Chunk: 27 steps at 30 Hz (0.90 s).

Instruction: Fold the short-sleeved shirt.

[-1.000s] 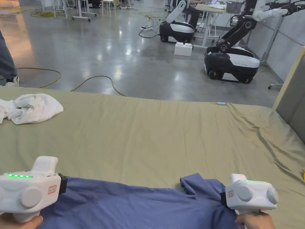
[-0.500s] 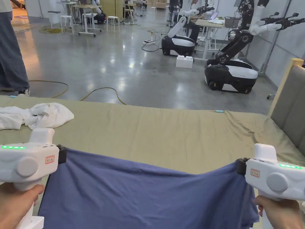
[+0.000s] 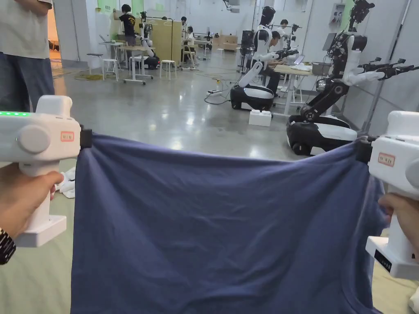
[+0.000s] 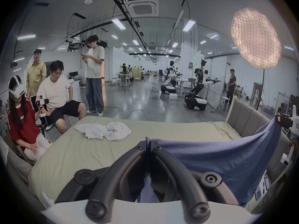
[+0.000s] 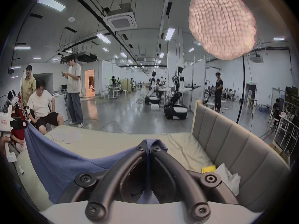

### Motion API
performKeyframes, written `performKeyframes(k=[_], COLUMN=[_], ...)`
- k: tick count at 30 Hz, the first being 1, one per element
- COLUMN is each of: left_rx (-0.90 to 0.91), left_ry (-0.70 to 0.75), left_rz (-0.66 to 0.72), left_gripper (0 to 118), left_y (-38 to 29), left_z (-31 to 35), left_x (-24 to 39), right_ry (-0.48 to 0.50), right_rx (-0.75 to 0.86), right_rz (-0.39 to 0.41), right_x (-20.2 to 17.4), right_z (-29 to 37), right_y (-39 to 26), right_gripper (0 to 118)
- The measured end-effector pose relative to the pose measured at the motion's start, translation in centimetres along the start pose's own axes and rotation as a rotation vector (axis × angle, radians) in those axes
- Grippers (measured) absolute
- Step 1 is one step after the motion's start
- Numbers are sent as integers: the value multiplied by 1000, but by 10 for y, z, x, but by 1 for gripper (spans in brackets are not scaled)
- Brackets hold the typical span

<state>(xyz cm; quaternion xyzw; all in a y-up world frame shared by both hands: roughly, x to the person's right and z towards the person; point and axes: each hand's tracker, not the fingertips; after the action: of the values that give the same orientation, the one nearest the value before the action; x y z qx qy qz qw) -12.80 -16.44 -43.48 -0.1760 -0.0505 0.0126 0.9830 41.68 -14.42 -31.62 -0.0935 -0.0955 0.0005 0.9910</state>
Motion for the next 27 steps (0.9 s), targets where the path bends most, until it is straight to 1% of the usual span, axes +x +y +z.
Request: performKeyframes(k=[6,9,11,13,17,22,27], left_rx=[55,79,94,107,127,137,65], left_ry=[35,43,60,71,91,120,122], left_rz=[-12,0,-9,-15,-16,-28,-42], left_gripper=[5,5,5,5,5,5,5], left_y=[59,82,93,102,116,108,54], left_z=[6,6,7,6,6,3,-15], left_x=[-1,-4,-6,-8,-14,-15,-22], right_ry=[-12,-7,-4,-7,4,15,18], right_rx=[75,85,96,105,122,144,92], right_rz=[29,16,17,41,47,43,58], right_x=[-5,-7,-9,-14,-23,-35,-41], right_z=[-11,-20,-26,-32,-42,-49,-60], right_y=[57,79,89,98,114,109,58], right_gripper=[2,2,2,2,2,2,2])
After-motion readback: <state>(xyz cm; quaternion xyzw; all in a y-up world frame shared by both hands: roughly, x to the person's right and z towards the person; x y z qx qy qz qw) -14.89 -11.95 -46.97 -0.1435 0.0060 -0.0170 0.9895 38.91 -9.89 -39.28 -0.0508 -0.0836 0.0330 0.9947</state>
